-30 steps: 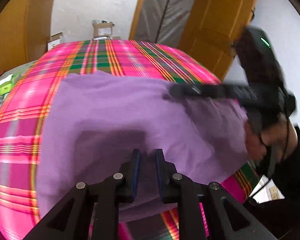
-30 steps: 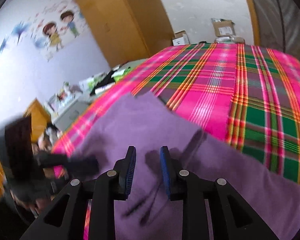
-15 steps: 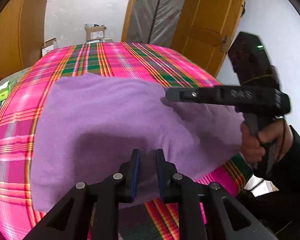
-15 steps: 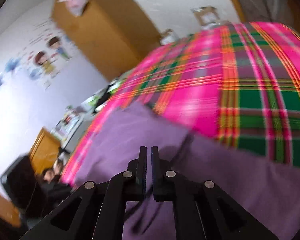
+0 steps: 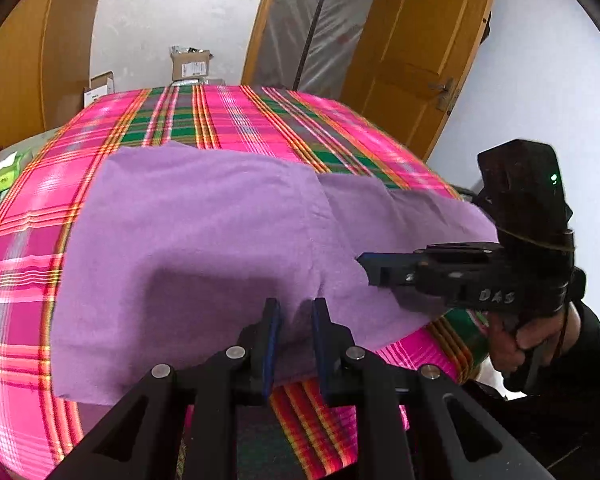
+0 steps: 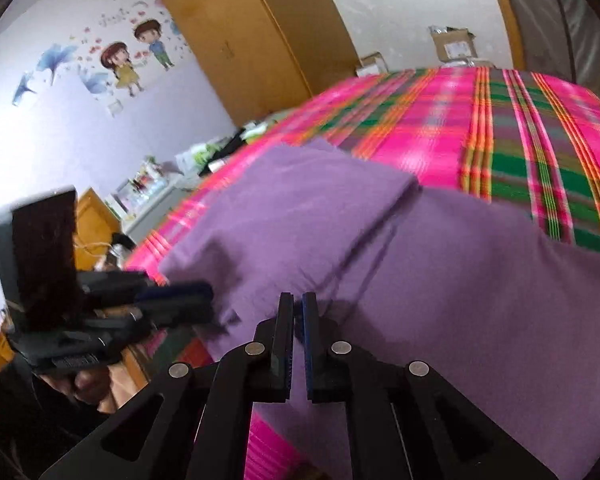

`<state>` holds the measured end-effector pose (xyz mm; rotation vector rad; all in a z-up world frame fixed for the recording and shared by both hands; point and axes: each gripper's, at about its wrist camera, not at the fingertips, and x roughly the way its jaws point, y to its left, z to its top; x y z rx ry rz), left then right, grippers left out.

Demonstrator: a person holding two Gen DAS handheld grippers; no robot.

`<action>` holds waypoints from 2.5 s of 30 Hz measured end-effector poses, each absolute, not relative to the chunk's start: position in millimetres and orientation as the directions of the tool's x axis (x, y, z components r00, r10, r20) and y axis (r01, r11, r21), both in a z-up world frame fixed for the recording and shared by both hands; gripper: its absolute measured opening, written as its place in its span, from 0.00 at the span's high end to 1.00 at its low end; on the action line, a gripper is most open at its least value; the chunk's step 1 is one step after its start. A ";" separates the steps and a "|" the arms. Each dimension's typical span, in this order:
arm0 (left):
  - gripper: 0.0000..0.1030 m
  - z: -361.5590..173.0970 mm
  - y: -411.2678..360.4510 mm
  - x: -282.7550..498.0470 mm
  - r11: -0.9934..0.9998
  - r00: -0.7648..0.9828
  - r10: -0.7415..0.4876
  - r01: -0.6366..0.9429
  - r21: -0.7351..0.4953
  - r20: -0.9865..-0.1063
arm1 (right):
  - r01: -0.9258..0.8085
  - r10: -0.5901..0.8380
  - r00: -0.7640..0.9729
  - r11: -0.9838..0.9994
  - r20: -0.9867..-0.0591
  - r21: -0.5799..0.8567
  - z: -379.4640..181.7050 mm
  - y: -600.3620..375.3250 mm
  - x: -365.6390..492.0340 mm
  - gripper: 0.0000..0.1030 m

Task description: Fold clothes

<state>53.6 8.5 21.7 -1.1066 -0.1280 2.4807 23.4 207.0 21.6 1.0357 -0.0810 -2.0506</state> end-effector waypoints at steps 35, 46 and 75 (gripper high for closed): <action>0.82 31.2 46.6 30.7 -0.900 -0.564 0.403 -0.389 -0.199 -0.721 | 0.013 -0.630 -0.548 -0.664 -0.550 0.748 -15.3 412.6 -35.8 1.00; 0.82 40.3 45.7 29.7 -0.900 -0.579 0.409 -0.382 -0.208 -0.705 | -0.215 -0.455 -0.747 -0.525 -0.485 0.823 -24.8 547.2 -14.7 1.00; 0.82 39.2 120.0 45.8 -0.850 -0.511 0.443 -0.500 -0.165 -0.737 | -0.348 -0.593 -0.749 -0.029 -0.296 0.937 -101.1 612.9 96.2 0.57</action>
